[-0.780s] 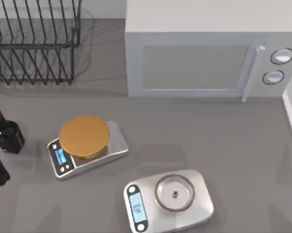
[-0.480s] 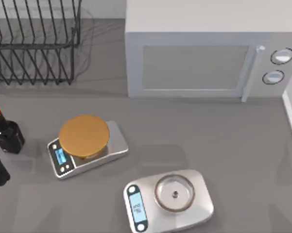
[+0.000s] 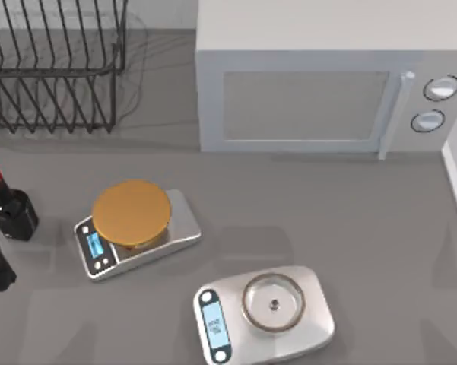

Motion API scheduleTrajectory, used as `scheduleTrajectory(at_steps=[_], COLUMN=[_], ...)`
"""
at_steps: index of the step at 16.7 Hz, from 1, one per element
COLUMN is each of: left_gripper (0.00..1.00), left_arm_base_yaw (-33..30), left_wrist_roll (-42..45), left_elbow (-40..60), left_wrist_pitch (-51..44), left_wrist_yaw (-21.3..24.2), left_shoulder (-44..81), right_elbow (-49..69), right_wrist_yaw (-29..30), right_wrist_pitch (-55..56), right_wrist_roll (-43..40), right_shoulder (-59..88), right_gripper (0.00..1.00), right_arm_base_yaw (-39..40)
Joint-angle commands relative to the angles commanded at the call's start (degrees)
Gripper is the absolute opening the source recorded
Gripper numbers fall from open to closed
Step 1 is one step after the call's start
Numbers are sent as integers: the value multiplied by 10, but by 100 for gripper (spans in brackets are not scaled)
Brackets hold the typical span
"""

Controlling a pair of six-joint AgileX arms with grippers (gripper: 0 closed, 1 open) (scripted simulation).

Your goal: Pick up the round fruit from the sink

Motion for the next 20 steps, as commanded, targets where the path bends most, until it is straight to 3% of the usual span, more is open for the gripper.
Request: scheduleTrajectory(at_steps=[12,16,20], left_gripper=[100,100,100], left_arm_base_yaw=[0,0,0], left_wrist_roll=[0,0,0], left_elbow=[0,0,0], left_wrist_pitch=[0,0,0], left_wrist_yaw=[0,0,0], left_shoulder=[0,0,0], right_elbow=[6,84,229], right_wrist_yaw=[0,0,0], right_wrist_pitch=[-4,-57,-152], right_wrist_roll=[-1,-13,-36], right_shoulder=[6,90,268], right_gripper=[100,100,100], right_arm_base_yaw=[-1,-14,-38])
